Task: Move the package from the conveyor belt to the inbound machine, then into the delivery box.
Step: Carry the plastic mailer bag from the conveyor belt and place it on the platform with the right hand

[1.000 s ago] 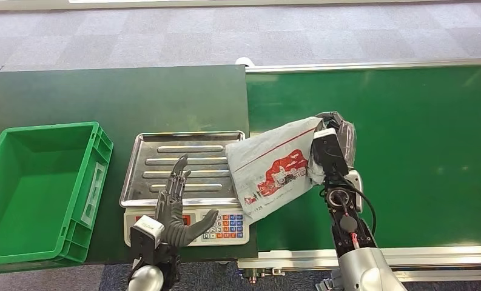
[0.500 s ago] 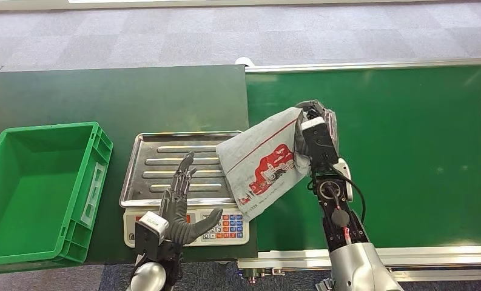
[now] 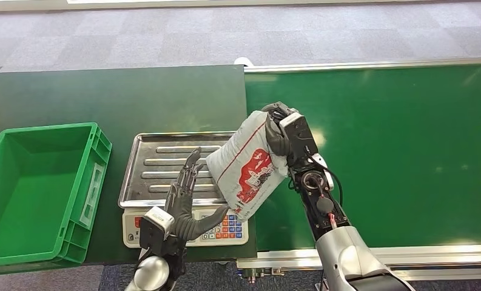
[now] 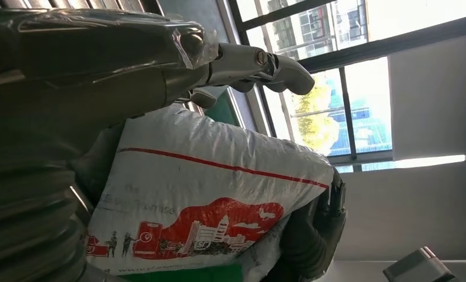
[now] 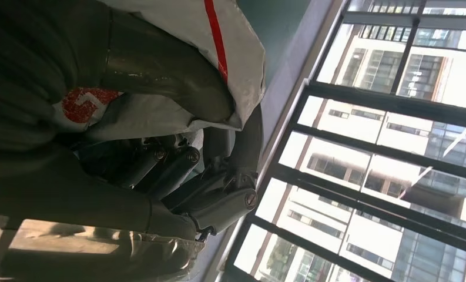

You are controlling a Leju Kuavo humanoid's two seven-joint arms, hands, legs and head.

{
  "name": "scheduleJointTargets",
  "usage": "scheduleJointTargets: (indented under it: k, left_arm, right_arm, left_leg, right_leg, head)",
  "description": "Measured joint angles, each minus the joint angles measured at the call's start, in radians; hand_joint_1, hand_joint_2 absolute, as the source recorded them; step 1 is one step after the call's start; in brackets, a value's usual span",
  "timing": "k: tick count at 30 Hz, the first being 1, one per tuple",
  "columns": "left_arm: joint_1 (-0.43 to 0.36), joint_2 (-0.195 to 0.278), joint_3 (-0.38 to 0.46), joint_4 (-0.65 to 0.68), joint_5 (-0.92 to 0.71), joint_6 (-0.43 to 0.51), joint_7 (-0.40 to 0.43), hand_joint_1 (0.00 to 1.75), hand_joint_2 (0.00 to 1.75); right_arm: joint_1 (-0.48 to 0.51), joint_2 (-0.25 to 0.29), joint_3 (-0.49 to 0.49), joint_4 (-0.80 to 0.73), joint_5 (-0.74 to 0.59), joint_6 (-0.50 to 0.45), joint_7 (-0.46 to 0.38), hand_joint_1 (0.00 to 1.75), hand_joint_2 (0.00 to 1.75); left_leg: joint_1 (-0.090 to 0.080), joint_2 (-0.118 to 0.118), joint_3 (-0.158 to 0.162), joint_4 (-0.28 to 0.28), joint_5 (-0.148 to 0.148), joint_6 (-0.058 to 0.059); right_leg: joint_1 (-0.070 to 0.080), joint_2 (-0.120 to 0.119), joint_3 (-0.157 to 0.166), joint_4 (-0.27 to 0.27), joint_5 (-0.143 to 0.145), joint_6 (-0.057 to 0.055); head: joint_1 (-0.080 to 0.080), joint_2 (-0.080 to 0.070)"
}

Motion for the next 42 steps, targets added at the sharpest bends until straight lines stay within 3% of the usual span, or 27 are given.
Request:
scheduleJointTargets:
  k: [6,14,26,33,42]
  left_arm:
    - [-0.022,-0.005,-0.007,0.014,0.009,-0.009,0.001,0.0,1.75]
    - [-0.029,-0.005,-0.014,0.023,0.014,-0.016,0.001,0.0,1.75]
    - [-0.019,0.0,-0.014,0.032,0.028,0.002,-0.022,0.0,1.75]
    - [-0.014,0.006,-0.017,0.042,0.041,0.021,-0.034,0.0,1.75]
    - [-0.005,0.012,-0.032,0.044,0.045,0.039,-0.044,0.0,1.75]
  right_arm:
    - [-0.016,0.015,0.01,0.025,-0.014,0.074,-0.038,1.75,1.75]
    - [-0.021,0.024,0.034,0.011,-0.016,0.095,-0.058,1.75,1.75]
    - [0.009,0.033,0.092,-0.244,-0.033,0.147,-0.017,1.75,1.75]
    - [-0.004,0.043,0.126,-0.343,-0.068,0.155,0.002,1.75,1.75]
    - [-0.037,0.046,0.138,-0.283,-0.119,0.113,-0.008,1.75,1.75]
  left_leg:
    - [0.0,0.001,0.0,0.0,0.0,0.0]
    - [0.0,0.001,0.0,0.0,0.0,0.0]
    - [0.0,0.0,-0.001,0.0,0.0,0.0]
    - [0.0,-0.001,-0.001,0.0,0.0,0.0]
    - [0.0,-0.002,-0.002,0.0,0.0,0.0]
  right_leg:
    - [0.0,0.0,0.0,0.0,0.0,-0.001]
    - [0.0,0.001,0.0,0.0,0.001,-0.001]
    - [0.0,0.0,-0.001,0.0,0.0,-0.001]
    - [0.0,0.0,-0.001,0.0,0.0,-0.001]
    - [0.0,-0.001,-0.001,0.0,0.0,-0.001]
  head:
    - [0.0,0.0]
    - [0.0,0.0]
    - [0.0,0.0]
    - [0.0,0.0]
    - [0.0,0.0]
